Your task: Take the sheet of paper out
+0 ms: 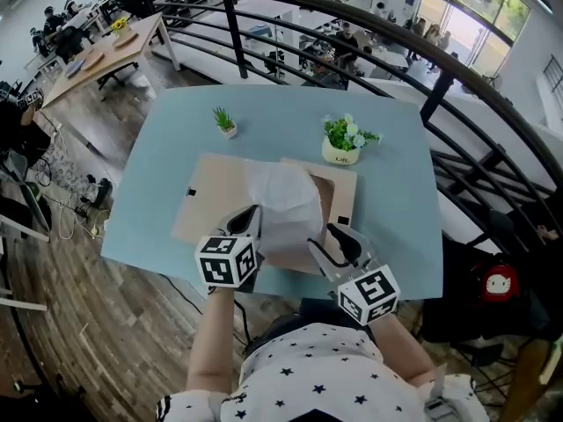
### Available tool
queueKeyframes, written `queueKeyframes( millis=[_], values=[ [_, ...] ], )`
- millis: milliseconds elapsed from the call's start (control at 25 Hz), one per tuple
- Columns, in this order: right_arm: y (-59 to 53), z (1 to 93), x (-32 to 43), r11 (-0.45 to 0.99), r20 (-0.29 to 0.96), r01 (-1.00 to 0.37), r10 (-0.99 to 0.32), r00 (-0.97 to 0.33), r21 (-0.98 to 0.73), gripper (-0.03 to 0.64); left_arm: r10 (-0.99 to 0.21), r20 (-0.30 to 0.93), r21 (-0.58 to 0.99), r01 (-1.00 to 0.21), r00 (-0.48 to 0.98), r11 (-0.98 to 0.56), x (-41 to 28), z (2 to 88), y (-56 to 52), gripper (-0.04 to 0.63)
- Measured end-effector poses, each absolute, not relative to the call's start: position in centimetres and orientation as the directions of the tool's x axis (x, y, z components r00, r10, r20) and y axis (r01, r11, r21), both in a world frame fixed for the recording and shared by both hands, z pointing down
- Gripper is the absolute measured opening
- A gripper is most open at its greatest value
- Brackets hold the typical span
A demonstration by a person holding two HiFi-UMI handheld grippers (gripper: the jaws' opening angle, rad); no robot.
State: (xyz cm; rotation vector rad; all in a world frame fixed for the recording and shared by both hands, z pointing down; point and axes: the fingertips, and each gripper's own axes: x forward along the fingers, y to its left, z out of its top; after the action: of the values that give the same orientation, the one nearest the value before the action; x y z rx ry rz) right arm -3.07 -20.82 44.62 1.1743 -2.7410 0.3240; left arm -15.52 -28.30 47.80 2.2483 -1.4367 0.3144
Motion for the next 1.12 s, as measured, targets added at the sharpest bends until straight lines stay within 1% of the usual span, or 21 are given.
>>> queueKeyframes(
  millis=[680, 1120],
  values=[
    [-14.9, 42.8, -2.6, 0.676, 0.17, -0.73, -0.711, -0.682, -0.099, 0.189, -0.889, 0.239, 0.298, -0.901, 0.39, -0.315, -16.2, 41.4, -18.8, 0.002],
    [-11.9, 42.4, -2.9, 0.681, 0.141, -0.726, -0.713, -0.687, -0.095, 0.189, -0.908, 0.153, 0.316, -0.89, 0.39, -0.329, -16.2, 39.1, -13.1, 0.002]
  ],
)
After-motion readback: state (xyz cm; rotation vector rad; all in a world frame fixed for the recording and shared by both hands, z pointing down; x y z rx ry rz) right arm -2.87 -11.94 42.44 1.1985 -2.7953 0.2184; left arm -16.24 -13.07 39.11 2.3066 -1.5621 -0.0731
